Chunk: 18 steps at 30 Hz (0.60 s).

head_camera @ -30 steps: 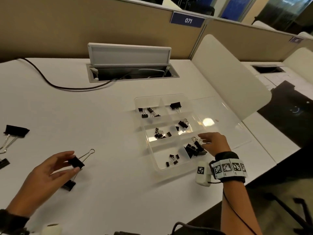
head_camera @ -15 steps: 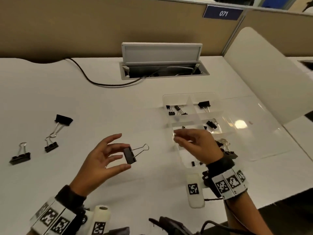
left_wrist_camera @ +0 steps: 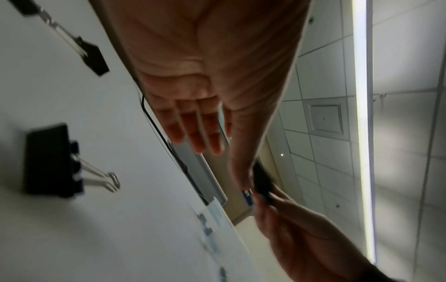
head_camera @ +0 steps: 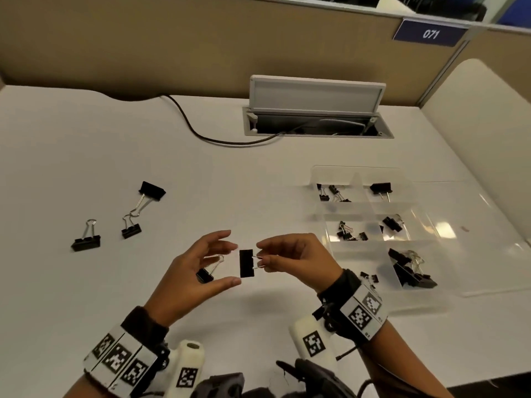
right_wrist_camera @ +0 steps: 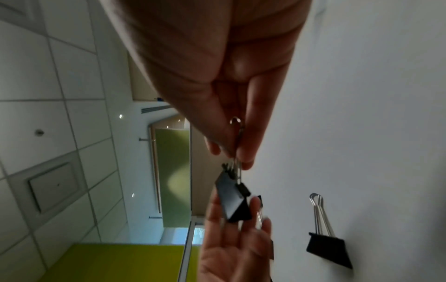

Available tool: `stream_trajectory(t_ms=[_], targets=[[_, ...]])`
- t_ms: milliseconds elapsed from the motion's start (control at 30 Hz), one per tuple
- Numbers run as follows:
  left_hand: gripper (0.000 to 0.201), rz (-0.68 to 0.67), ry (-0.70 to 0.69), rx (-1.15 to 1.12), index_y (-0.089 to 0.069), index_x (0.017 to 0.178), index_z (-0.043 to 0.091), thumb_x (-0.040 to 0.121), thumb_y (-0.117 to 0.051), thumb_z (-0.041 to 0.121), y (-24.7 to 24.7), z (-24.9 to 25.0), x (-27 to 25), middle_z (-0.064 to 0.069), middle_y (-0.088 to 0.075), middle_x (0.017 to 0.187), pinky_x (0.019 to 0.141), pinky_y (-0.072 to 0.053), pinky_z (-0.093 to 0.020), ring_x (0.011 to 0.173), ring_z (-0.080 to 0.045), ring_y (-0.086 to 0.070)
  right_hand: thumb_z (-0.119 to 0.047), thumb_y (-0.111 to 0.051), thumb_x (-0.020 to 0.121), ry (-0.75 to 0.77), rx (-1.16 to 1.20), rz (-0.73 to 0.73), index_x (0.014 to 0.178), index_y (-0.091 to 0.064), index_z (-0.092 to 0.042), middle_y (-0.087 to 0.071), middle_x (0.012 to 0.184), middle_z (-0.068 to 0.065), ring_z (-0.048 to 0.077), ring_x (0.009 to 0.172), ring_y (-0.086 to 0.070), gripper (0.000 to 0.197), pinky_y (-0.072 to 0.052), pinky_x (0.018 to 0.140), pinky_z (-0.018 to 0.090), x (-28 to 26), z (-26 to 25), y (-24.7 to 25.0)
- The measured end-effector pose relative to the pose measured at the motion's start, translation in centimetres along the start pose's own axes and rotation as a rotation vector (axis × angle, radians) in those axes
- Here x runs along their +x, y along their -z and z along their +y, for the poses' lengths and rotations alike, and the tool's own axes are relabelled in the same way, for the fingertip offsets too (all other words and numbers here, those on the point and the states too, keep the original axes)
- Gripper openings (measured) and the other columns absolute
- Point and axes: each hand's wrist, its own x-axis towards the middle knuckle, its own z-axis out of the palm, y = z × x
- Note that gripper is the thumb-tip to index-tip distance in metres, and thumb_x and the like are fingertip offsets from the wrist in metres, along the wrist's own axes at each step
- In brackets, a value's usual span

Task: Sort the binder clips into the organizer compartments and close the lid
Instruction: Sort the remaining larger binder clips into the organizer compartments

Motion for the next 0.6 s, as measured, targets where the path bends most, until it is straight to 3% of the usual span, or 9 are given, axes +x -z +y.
stream_trajectory(t_ms=[67,200,300,467,533,600], targets=[[0.068,0.035,0.027,0.163,-0.050,0.121,0.041,0.059,-0.077,0.050,0.7,-1.1,0.0,0.026,-0.056,0.117,0.088,-0.043,-0.010,0.109,0.004,-0.054,0.006,-0.064,0.080,-0.003,0.055,0.024,0.093,-0.070,-0.015,-0.072,0.082,0.006,0.021,0.078,-0.069,0.025,-0.057,0.074,0.029,-0.4,0.0,0.5],[0.074,0.039,0.253,0.437,-0.048,0.119,0.038,0.055,-0.086,0.039,2.0,-3.8,0.1,0.006,-0.049,0.112,0.089,-0.041,-0.029,0.105,-0.015,-0.050,0.006,-0.065,0.079,0.004,0.037,0.109,0.091,-0.069,-0.017,-0.072,0.079,0.004,0.021,0.075,-0.069,0.026,-0.056,0.071,0.027,-1.1,0.6,1.7],[0.077,-0.001,0.355,0.498,-0.050,0.121,0.028,0.055,-0.086,0.041,2.1,-4.8,0.1,-0.001,-0.049,0.111,0.088,-0.041,-0.028,0.101,-0.015,-0.049,0.005,-0.065,0.079,-0.021,0.062,0.139,0.090,-0.070,-0.017,-0.072,0.078,0.004,0.020,0.074,-0.069,0.025,-0.056,0.069,0.026,-1.7,1.6,2.2],[0.062,-0.024,0.326,0.493,-0.053,0.117,0.021,0.063,-0.084,0.025,0.8,-5.0,0.6,0.000,-0.058,0.099,0.077,-0.041,-0.021,0.083,-0.010,-0.053,0.006,-0.063,0.080,-0.067,0.084,0.110,0.094,-0.068,-0.012,-0.070,0.082,0.012,0.020,0.074,-0.069,0.022,-0.056,0.069,0.026,-2.3,3.0,1.7],[0.059,-0.027,0.263,0.446,-0.054,0.114,0.025,0.063,-0.083,0.020,0.6,-4.6,0.8,0.003,-0.061,0.096,0.080,-0.048,-0.022,0.083,-0.008,-0.057,0.006,-0.063,0.081,-0.078,0.099,0.089,0.094,-0.068,-0.011,-0.069,0.083,0.012,0.020,0.074,-0.069,0.023,-0.057,0.070,0.027,-2.3,3.2,1.2],[0.058,-0.069,0.191,0.341,-0.052,0.110,0.033,0.063,-0.082,0.017,0.5,-3.9,0.8,0.009,-0.064,0.096,0.080,-0.047,-0.009,0.089,-0.002,-0.061,0.006,-0.063,0.080,-0.084,0.108,0.065,0.094,-0.068,-0.012,-0.069,0.083,0.011,0.021,0.076,-0.069,0.023,-0.057,0.071,0.028,-2.0,3.1,0.7]])
